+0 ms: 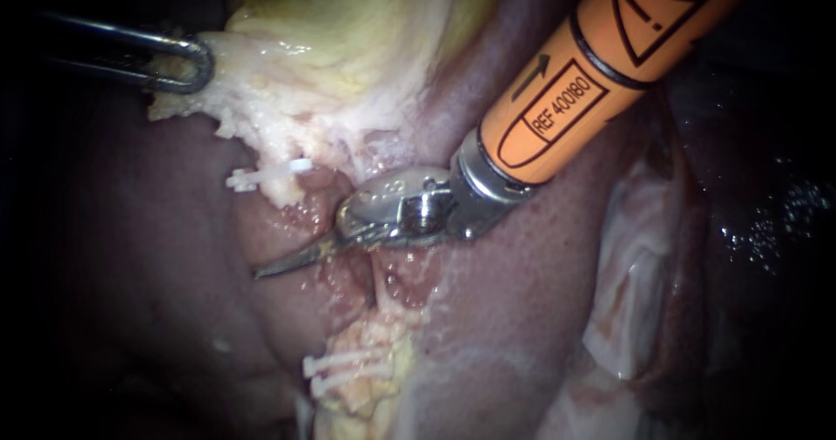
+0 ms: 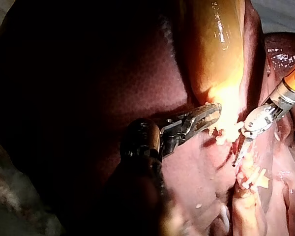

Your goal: Go back from the cut left tube

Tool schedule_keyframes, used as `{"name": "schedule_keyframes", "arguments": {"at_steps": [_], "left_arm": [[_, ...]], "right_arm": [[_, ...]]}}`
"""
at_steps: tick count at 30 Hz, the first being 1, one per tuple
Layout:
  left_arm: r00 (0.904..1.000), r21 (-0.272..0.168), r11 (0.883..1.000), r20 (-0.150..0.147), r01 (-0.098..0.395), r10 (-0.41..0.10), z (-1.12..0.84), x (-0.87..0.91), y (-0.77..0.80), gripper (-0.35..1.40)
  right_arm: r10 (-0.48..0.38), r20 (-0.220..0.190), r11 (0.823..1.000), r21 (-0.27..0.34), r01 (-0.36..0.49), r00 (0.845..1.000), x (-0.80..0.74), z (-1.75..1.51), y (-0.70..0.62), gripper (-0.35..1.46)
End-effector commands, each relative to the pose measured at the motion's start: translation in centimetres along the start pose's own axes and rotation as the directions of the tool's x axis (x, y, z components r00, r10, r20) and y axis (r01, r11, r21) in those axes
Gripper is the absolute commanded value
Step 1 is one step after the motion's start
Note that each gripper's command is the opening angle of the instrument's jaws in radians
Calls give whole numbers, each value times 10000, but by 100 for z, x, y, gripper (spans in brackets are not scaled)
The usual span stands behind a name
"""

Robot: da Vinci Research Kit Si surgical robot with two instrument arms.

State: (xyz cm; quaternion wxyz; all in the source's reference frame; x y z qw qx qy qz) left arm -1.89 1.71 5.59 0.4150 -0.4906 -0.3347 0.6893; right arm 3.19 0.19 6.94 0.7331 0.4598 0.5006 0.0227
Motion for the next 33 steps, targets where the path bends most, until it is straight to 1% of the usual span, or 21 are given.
{"name": "schedule_keyframes", "arguments": {"at_steps": [1,2,3,4,5,7,9,13,16,18,19,21,22,24,25,26,27,28,29,32,33], "left_arm": [[10000,6,10000,0,-6,6,0,0,0,-35],[10000,7,10000,0,-7,7,0,-1,0,-35],[10000,8,10000,-1,-8,8,0,-1,0,-35],[10000,9,10000,-1,-9,9,1,-1,0,-35],[10000,9,10000,-1,-10,10,1,-1,-1,-35],[10000,9,10000,-1,-11,11,1,-1,-1,-35],[10000,11,10000,-2,-11,11,1,-1,-1,-35],[10000,10,10000,-2,-13,13,1,-1,-1,-35],[10000,11,10000,-2,-16,16,2,-2,-2,-35],[10000,12,10000,-3,-20,20,2,-2,-3,-35],[10000,14,10000,-4,-24,24,3,-2,-4,-35],[10000,16,10000,-4,-28,28,3,-3,-4,-35],[10000,17,10000,-5,-31,31,3,-3,-5,-35],[10000,19,10000,-6,-34,34,4,-4,-6,-35],[10000,20,10000,-6,-35,35,4,-4,-6,-35],[10000,21,10000,-7,-38,38,4,-4,-7,-35],[10000,22,10000,-7,-39,39,4,-4,-7,-35],[10000,23,10000,-8,-40,40,5,-4,-8,-35],[10000,23,10000,-8,-41,41,5,-5,-8,-35],[10000,28,10000,-10,-43,43,6,-5,-8,-35],[10000,29,10000,-11,-44,44,6,-5,-9,-35]], "right_arm": [[-44,-94,9999,91,45,9999,-1,1,-1,-23],[-35,-187,9998,181,38,9998,-2,1,0,14],[152,-307,9995,282,-144,9994,-2,2,0,59],[313,-556,9990,340,-295,9980,-2,2,0,83],[327,-714,9991,305,-305,9969,-2,3,0,99],[385,-1048,9992,96,-377,9937,-1,3,0,121],[391,-1091,9992,58,-387,9933,-1,4,0,128],[386,-1085,9993,73,-380,9933,-3,2,-2,133],[379,-1086,9993,76,-373,9934,-5,-2,-6,135],[355,-1179,9989,-251,-387,9924,-9,-8,-13,138],[340,-1265,9976,-552,-413,9914,-12,-11,-18,140],[337,-1551,9865,-1531,-577,9873,-20,-21,-30,141],[183,-1686,9775,-2040,-530,9855,-23,-25,-35,143],[-585,-1698,9414,-3374,-22,9837,-34,-37,-49,145],[-700,-1690,9291,-3698,26,9831,-37,-41,-52,145],[-951,-1612,9105,-4130,204,9823,-41,-46,-56,145],[-1333,-1434,8828,-4669,517,9807,-47,-53,-61,145],[-1456,-1322,8614,-5043,599,9805,-51,-59,-65,145],[-1677,-1106,8331,-5472,808,9796,-58,-68,-70,145],[-2007,-476,7859,-6042,1318,9785,-70,-87,-81,145],[-2057,-171,7671,-6236,1504,9785,-75,-95,-86,145]]}}
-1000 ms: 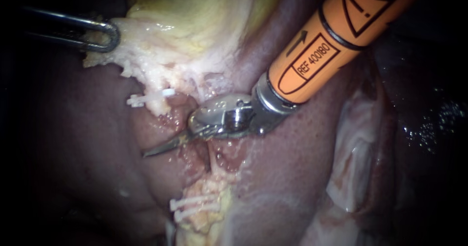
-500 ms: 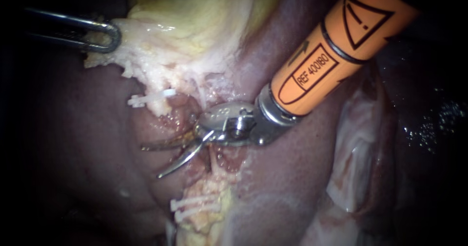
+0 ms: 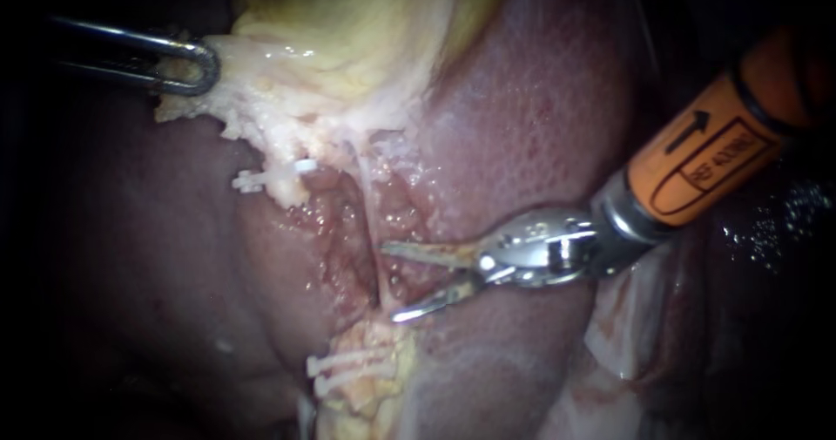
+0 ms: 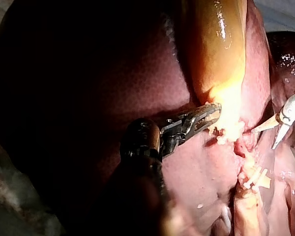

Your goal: Go back from the cut left tube

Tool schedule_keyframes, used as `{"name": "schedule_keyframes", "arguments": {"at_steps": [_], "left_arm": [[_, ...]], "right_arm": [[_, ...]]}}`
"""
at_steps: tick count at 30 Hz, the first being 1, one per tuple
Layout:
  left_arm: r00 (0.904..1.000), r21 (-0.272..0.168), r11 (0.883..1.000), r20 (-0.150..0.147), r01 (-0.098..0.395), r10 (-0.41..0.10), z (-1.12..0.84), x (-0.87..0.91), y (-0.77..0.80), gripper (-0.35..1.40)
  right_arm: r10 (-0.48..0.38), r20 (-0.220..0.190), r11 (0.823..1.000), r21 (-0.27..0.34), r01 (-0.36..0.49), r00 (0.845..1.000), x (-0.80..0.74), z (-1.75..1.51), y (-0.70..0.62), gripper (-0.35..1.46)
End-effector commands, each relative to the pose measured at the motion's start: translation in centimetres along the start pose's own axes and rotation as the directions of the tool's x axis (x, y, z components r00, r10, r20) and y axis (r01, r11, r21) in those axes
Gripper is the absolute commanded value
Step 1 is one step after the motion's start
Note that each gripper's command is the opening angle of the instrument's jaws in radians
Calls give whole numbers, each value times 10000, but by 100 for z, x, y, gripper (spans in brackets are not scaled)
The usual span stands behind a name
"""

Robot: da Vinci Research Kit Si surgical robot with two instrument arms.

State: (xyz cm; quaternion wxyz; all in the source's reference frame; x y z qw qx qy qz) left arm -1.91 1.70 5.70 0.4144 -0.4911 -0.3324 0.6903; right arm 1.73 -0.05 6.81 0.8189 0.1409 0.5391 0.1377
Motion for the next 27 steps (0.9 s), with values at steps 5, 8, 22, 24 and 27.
{"name": "schedule_keyframes", "arguments": {"at_steps": [5,8,22,24,27], "left_arm": [[10000,17,10000,-7,-3,3,2,-1,0,-35],[10000,31,10000,-15,-9,9,5,-2,0,-35],[9996,86,9997,191,-208,206,61,-36,-35,-35],[9994,68,9998,270,-201,199,69,-42,-43,-35],[9994,58,9999,347,-94,92,77,-52,-52,-35]], "right_arm": [[-513,1262,9979,-332,559,9907,-9,-37,4,145],[-551,1867,9959,-605,675,9809,-9,-54,10,145],[-428,2088,9983,-288,498,9770,-5,-88,22,145],[-427,2089,9983,-289,498,9770,-5,-88,22,145],[-427,2089,9983,-290,498,9770,-5,-88,22,145]]}}
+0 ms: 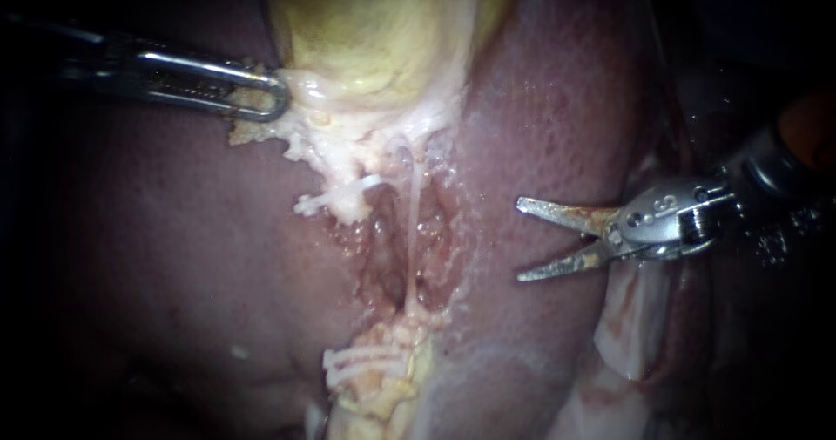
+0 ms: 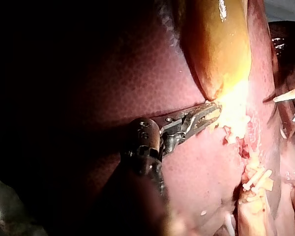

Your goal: Go back from the cut left tube

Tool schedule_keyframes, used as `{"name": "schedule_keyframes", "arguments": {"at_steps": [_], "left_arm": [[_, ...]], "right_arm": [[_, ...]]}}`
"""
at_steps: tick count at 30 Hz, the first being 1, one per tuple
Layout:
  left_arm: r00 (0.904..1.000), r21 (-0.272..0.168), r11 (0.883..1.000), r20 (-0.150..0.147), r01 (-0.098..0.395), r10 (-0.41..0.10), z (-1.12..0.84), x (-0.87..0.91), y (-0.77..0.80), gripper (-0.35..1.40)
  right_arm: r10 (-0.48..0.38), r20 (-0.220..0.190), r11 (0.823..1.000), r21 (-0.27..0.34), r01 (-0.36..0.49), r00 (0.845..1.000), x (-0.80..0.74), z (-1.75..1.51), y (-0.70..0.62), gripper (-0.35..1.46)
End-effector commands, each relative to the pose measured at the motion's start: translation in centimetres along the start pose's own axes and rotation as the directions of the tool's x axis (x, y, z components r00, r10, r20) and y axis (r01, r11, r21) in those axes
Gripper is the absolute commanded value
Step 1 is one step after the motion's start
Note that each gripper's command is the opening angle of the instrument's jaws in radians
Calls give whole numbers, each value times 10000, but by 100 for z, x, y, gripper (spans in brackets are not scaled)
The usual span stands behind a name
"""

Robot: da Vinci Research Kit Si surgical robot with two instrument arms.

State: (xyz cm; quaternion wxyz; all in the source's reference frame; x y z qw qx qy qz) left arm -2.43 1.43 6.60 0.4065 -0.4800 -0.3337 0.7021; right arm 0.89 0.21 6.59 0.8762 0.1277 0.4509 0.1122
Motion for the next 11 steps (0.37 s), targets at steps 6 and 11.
{"name": "schedule_keyframes", "arguments": {"at_steps": [6,11], "left_arm": [[10000,4,10000,37,26,-26,0,0,1,-35],[10000,-8,10000,43,28,-28,-2,0,2,-35]], "right_arm": [[4,-5,10000,7,-4,10000,0,1,0,145],[5,-14,10000,33,-5,10000,0,1,0,145]]}}
